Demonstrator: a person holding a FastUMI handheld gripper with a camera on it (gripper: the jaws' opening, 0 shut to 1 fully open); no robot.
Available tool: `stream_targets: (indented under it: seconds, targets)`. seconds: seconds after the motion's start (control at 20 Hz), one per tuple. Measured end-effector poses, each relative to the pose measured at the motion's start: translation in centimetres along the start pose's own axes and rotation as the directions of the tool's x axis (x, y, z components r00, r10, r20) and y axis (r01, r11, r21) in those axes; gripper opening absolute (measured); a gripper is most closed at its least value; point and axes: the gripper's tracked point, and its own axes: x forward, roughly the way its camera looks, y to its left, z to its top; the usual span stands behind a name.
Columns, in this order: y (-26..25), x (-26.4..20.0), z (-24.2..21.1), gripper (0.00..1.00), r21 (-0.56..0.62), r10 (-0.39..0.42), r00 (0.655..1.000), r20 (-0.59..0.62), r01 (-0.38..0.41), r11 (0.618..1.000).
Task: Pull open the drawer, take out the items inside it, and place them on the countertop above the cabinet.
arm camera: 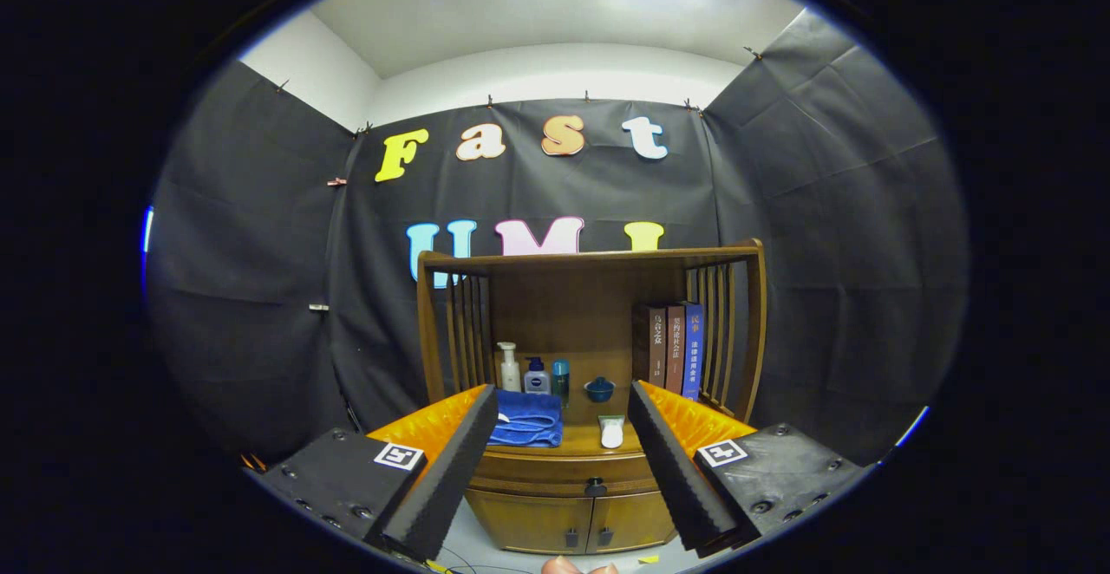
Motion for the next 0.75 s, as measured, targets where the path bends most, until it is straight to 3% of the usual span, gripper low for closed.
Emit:
stream_targets:
  seconds: [0.2, 0.75]
  targets:
    - [-0.8, -1.0, 0.4, 0.99, 0.007, -0.038, 0.999, 0.030, 0.038, 0.999]
    - [-1.2, -1.5, 0.3, 0.99, 0.019, -0.029, 0.999, 0.042, 0.029, 0.999]
